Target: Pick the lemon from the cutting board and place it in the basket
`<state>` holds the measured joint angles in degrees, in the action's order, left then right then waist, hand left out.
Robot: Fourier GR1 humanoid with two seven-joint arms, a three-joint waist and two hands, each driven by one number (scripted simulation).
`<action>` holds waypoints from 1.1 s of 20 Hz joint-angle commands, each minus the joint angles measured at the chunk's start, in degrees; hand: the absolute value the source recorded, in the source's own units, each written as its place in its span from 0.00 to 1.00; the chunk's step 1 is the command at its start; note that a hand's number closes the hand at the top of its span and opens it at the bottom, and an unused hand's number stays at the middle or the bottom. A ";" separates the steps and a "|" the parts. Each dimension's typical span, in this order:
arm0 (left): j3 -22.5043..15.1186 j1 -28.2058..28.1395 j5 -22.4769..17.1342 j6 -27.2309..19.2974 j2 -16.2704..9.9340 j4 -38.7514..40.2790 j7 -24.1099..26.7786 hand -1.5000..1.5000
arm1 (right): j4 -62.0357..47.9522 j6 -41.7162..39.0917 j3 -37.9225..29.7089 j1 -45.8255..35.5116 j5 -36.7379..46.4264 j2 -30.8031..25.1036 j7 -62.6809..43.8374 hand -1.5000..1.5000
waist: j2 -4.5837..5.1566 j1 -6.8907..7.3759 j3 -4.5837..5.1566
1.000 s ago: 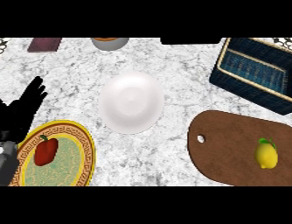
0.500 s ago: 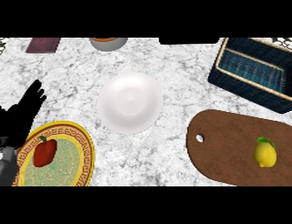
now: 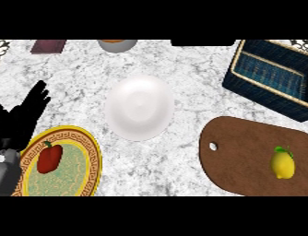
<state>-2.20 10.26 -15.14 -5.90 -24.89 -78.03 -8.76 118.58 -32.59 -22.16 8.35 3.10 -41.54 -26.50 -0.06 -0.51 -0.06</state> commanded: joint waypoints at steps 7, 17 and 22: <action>0.60 0.50 2.06 0.98 1.65 -1.73 -2.17 0.50 | -11.78 11.66 8.18 -3.02 16.22 14.27 15.12 0.00 | 0.09 0.71 0.03; 4.54 5.18 3.44 4.18 2.79 3.13 -3.16 0.50 | -25.68 10.97 12.49 -5.90 27.58 15.04 19.06 0.00 | 0.11 0.43 0.06; 6.42 2.75 4.41 6.03 2.62 -0.62 -4.52 0.50 | -29.36 10.93 11.14 -4.48 30.04 15.03 23.95 0.00 | 0.06 0.42 0.05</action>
<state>2.33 11.82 -11.14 -1.83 -21.93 -79.39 -12.34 92.95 -20.79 -9.79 4.27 31.98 -26.04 -5.64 0.01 0.01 -0.01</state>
